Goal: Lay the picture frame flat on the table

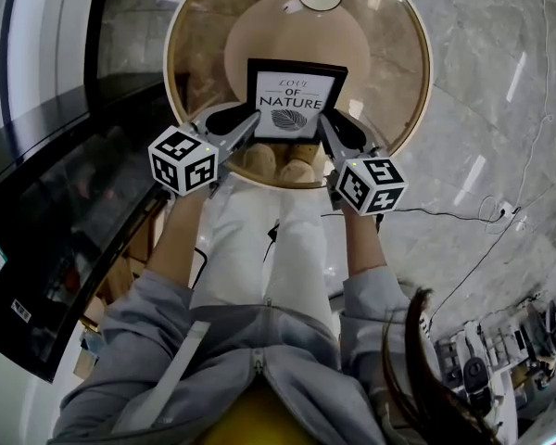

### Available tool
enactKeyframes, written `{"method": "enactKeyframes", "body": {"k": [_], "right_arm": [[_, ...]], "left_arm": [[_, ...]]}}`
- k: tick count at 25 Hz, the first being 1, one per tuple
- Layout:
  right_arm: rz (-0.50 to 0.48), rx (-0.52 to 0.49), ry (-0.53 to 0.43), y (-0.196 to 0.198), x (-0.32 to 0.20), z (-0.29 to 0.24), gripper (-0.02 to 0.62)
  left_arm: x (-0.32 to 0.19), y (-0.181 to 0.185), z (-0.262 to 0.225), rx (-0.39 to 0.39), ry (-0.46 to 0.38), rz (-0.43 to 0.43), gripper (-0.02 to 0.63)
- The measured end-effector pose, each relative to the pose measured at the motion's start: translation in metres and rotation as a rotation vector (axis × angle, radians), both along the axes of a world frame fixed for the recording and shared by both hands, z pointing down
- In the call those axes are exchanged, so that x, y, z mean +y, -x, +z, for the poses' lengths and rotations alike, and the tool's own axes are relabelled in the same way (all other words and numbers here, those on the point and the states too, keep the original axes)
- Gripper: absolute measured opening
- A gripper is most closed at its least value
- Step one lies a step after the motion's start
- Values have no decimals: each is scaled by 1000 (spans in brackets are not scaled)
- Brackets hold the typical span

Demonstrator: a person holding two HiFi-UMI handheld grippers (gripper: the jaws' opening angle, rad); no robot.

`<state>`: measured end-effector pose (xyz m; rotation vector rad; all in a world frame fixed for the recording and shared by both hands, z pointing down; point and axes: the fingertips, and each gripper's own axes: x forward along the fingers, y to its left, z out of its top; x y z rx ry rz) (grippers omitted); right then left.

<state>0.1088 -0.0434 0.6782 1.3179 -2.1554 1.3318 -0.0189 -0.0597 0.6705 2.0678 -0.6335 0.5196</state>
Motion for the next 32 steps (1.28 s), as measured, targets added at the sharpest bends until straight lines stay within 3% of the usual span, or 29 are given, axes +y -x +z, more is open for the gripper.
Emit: {"method": "enactKeyframes", "body": {"k": [5, 11, 21, 32], "right_arm": [[-81, 4, 76, 40, -6, 20, 72], [-150, 12, 153, 75, -15, 45, 74], [-158, 42, 211, 87, -31, 62, 76], [-100, 98, 257, 87, -33, 76, 74]], "left_arm": [[3, 41, 23, -7, 70, -90, 81], [1, 75, 51, -37, 133, -137, 84], [-7, 91, 80, -94, 189, -203, 103], [-5, 95, 90, -257, 219, -259, 109]]}}
